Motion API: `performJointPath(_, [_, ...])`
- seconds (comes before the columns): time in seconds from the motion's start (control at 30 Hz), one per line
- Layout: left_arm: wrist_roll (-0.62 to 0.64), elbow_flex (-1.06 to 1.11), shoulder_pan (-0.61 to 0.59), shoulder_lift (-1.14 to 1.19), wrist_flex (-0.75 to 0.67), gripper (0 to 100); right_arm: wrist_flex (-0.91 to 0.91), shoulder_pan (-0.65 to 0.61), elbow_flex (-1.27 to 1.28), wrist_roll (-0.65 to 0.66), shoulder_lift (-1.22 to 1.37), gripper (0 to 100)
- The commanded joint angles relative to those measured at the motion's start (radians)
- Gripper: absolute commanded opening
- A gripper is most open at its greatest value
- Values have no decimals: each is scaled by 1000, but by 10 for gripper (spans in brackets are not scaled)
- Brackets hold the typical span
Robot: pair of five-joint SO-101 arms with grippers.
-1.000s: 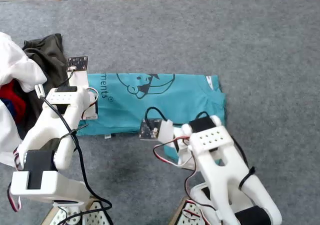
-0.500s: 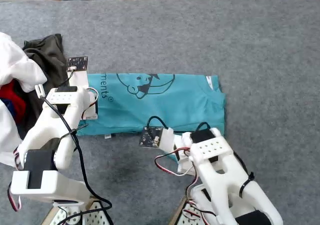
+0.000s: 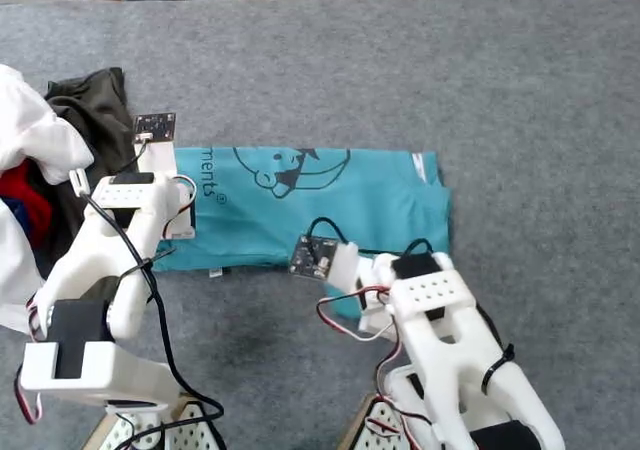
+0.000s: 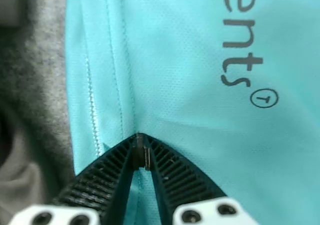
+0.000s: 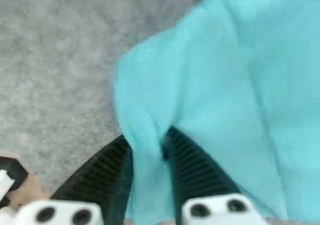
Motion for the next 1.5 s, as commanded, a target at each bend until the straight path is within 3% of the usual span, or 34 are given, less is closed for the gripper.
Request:
performJointPath(0.0, [-6,-22,-24,-26,-3,29,31,25,-39,0,12,12])
performJointPath(0.3, [-6,-22,-24,-26,-3,29,255,12,-343,87,45,14])
performJointPath(0.63, [-6,-22,-24,-26,-6,29,336,14,-834,250,495,15])
performJointPath(1.0, [-6,-22,-24,-26,-9,29,440,11,-1296,321,852,42])
performJointPath(1.2, [-6,-22,-24,-26,-9,29,443,17,-1422,252,961,169])
performJointPath(1.47, [-6,-22,-24,-26,-9,29,545,41,-1554,66,889,168])
